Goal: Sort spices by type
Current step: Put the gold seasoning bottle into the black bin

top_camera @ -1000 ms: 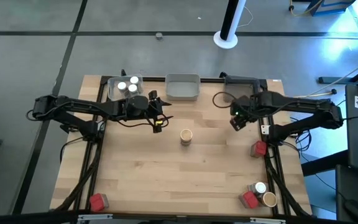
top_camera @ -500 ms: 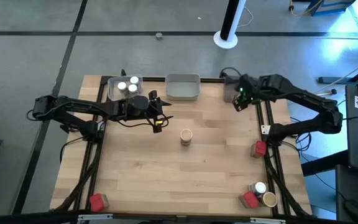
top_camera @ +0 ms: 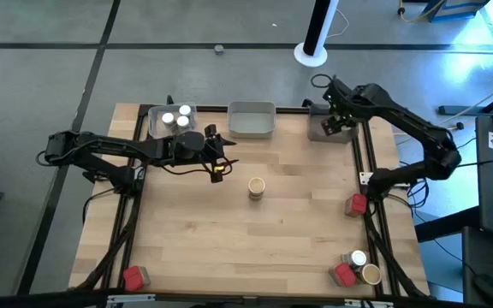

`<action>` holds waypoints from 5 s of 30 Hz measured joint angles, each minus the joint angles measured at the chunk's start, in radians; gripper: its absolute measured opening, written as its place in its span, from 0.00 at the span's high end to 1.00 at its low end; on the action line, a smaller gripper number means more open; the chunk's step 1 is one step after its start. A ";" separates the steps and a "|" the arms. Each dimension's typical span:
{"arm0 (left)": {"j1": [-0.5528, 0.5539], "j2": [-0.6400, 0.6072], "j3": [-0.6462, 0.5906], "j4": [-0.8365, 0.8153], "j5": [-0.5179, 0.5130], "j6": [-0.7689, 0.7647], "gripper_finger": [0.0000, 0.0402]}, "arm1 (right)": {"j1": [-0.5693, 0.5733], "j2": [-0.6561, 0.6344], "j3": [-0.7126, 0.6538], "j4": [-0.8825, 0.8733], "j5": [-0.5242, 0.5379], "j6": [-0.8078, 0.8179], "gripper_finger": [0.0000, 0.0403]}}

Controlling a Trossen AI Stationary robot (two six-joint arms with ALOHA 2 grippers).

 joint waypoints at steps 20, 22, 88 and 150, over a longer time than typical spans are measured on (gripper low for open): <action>0.001 0.000 0.000 0.001 0.000 0.008 0.39 | -0.215 0.214 0.001 0.191 -0.006 -0.068 0.27; 0.001 0.000 -0.001 0.000 0.000 0.007 0.39 | -0.221 0.226 0.001 0.209 -0.012 -0.068 0.27; 0.002 0.000 -0.001 0.003 0.000 0.013 0.39 | 0.479 0.241 0.224 0.191 -0.009 -0.113 0.10; 0.002 0.000 -0.001 -0.014 0.000 0.005 0.39 | 0.849 0.358 0.015 0.822 -0.209 -0.222 0.10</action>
